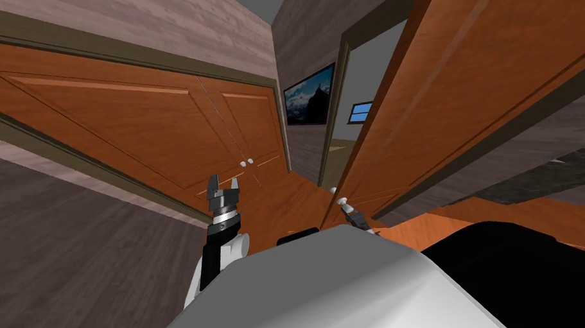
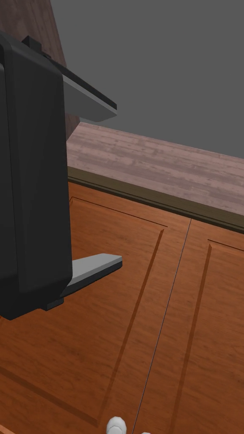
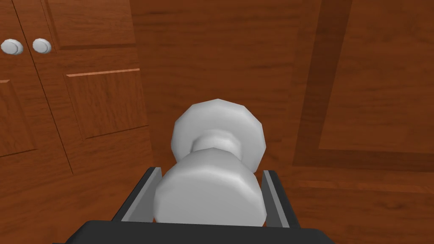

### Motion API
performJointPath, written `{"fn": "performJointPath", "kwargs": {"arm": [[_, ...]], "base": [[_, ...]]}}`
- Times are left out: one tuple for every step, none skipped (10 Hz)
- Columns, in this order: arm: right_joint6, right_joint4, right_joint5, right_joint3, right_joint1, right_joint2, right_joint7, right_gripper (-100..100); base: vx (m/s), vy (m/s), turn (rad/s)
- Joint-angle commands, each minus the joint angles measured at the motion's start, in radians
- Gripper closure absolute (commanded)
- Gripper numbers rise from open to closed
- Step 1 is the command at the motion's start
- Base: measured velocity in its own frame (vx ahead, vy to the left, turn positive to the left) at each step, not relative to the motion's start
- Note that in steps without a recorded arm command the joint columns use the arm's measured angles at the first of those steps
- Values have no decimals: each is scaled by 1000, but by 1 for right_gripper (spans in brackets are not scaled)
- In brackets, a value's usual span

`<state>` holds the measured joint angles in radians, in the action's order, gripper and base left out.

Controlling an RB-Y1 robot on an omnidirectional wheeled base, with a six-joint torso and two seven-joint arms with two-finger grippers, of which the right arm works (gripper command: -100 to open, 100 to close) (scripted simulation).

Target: Pull the door open

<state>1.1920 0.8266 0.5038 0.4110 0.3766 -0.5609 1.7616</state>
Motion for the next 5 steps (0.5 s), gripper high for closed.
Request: {"fn": "performJointPath", "kwargs": {"arm": [[16, -8, -4, 4, -1, -8, 10, 100], [23, -15, -6, 7, -3, -11, 16, 100], [29, -21, -8, 10, -5, -13, 20, 100], [34, -26, -10, 12, -6, -15, 24, 100], [29, -25, -10, 13, -7, -11, 21, 100]], "base": [[-192, -27, 144], [-194, -27, 111], [-207, -52, 97], [-189, -46, 102], [-77, -15, 25]]}}
